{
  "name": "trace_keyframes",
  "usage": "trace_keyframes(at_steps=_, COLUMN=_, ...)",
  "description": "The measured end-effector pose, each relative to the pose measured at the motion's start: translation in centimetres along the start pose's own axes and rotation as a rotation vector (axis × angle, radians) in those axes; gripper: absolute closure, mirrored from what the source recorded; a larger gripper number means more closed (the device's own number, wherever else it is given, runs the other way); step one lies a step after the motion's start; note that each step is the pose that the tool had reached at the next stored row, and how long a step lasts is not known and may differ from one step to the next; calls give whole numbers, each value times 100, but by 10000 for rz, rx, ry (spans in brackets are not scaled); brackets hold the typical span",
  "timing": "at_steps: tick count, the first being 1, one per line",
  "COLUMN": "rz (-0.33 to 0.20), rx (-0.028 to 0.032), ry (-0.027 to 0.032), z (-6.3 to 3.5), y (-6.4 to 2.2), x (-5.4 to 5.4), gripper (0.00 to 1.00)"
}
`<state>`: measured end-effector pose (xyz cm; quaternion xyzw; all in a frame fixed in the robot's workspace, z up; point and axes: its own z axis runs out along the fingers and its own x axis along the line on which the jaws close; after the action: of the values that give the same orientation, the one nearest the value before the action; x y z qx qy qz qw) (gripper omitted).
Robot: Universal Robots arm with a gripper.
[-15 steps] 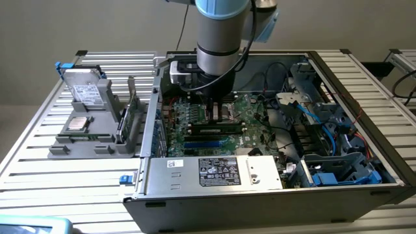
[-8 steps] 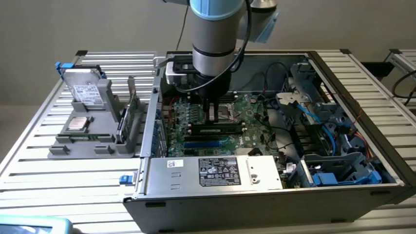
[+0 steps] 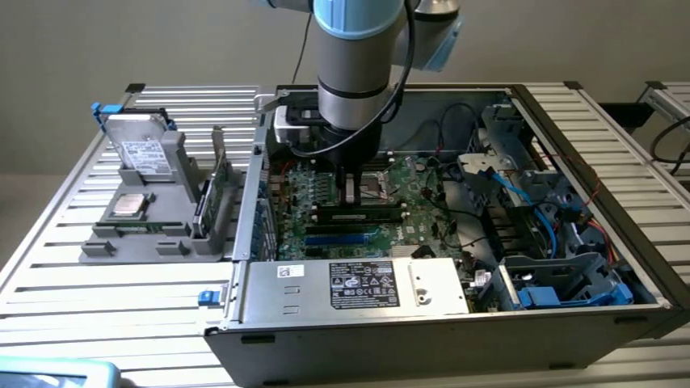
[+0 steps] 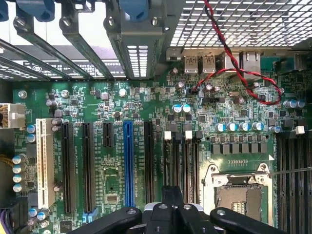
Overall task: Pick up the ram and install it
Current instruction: 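Press down the ram until it locks into place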
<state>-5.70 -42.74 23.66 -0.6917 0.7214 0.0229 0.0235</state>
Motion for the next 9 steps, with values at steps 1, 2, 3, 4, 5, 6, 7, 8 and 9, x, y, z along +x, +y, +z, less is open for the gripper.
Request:
trace_keyframes(at_steps=1, rz=0, rx=0, ry=-2, z=6, y=0, x=0, gripper=89)
trace_keyframes(at_steps=2, rz=0, rx=0, ry=-3, z=13, y=0, x=1, gripper=89)
trace_keyframes(at_steps=3, rz=1, rx=0, ry=-5, z=19, y=1, x=1, gripper=89)
trace_keyframes(at_steps=4, rz=1, rx=-1, ry=-6, z=23, y=2, x=2, gripper=89)
trace_keyframes(at_steps=5, rz=0, rx=-2, ry=-4, z=24, y=3, x=2, gripper=89)
trace_keyframes(at_steps=6, rz=0, rx=-1, ry=-6, z=27, y=4, x=2, gripper=89)
trace_keyframes(at_steps=7, rz=0, rx=-1, ry=-7, z=29, y=4, x=2, gripper=89)
trace_keyframes(at_steps=8, rz=0, rx=0, ry=-10, z=33, y=4, x=2, gripper=89)
trace_keyframes(at_steps=9, rz=0, rx=0, ry=-11, z=37, y=5, x=2, gripper=89)
